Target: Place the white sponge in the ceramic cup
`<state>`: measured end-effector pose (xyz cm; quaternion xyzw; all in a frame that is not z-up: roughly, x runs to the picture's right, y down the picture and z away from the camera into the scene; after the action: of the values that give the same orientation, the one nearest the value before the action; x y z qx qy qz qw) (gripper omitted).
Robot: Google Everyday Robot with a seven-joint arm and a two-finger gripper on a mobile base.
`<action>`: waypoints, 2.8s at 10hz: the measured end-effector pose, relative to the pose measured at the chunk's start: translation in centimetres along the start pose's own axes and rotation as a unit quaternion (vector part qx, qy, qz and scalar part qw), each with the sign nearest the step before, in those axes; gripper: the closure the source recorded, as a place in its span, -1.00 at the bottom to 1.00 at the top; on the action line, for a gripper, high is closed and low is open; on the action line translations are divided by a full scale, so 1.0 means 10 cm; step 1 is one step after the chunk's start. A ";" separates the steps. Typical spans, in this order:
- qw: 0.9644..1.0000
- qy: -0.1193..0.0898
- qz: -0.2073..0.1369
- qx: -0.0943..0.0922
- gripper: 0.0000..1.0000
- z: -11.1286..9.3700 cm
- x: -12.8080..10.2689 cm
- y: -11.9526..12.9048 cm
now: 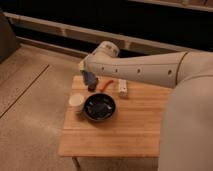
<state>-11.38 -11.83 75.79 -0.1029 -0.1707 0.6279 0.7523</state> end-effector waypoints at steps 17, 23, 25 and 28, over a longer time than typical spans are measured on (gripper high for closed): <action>0.986 -0.070 -0.121 -0.096 0.63 0.04 -0.07 0.51; 0.986 -0.064 -0.136 -0.067 0.63 -0.05 -0.01 0.19; 0.984 -0.056 -0.137 -0.096 0.63 0.07 0.13 0.50; 0.976 -0.043 -0.154 -0.147 0.63 0.23 0.36 1.12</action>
<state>-21.86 -6.35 74.22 -0.1582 -0.3073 0.4764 0.8084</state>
